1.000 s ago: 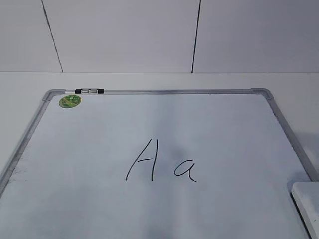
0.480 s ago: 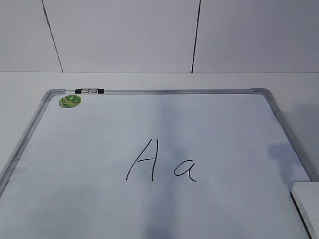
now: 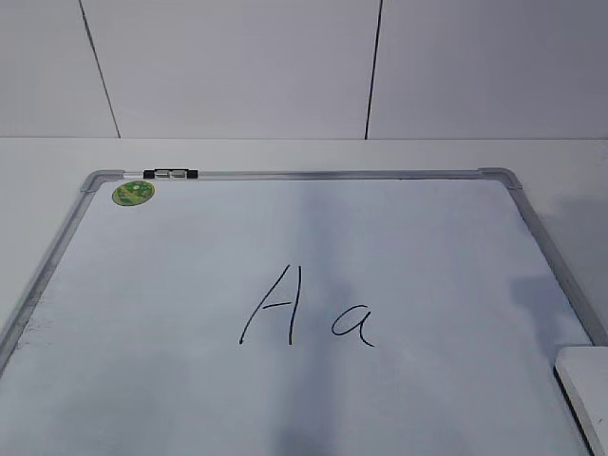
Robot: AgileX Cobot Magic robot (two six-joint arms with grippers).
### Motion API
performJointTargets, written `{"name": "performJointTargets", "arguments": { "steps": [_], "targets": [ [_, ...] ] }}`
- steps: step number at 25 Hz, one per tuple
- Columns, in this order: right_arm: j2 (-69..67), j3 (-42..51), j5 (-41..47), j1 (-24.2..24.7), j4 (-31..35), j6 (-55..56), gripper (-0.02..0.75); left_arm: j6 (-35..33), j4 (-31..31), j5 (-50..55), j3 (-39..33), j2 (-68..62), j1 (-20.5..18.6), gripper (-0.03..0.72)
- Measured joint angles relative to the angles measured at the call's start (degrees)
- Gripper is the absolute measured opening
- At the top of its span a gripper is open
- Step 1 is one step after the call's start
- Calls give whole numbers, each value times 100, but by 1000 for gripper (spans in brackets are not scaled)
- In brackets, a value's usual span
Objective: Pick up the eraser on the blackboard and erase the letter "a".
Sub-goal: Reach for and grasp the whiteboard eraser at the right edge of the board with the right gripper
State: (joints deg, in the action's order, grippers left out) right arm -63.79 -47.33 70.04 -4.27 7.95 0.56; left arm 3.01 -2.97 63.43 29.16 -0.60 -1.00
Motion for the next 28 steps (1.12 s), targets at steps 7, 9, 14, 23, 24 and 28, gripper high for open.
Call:
{"name": "performJointTargets", "arguments": {
  "steps": [7,9,14,23,24,28],
  "targets": [
    [-281,0,0,-230,-221,-451,678,0,0,0,0,0,0,235],
    [-317,0,0,-407,-510,-509,678,0,-11,0,0,0,0,235],
    [-413,0,0,-491,-679,-458,678,0,-19,0,0,0,0,235],
    [-868,-37,0,-491,-688,106,678,0,-19,0,0,0,0,235],
    [-922,-35,0,-491,-688,130,677,0,-19,0,0,0,0,235],
    [-1217,-39,-93,-491,-654,169,676,0,-19,0,0,0,0,235]
  ]
}}
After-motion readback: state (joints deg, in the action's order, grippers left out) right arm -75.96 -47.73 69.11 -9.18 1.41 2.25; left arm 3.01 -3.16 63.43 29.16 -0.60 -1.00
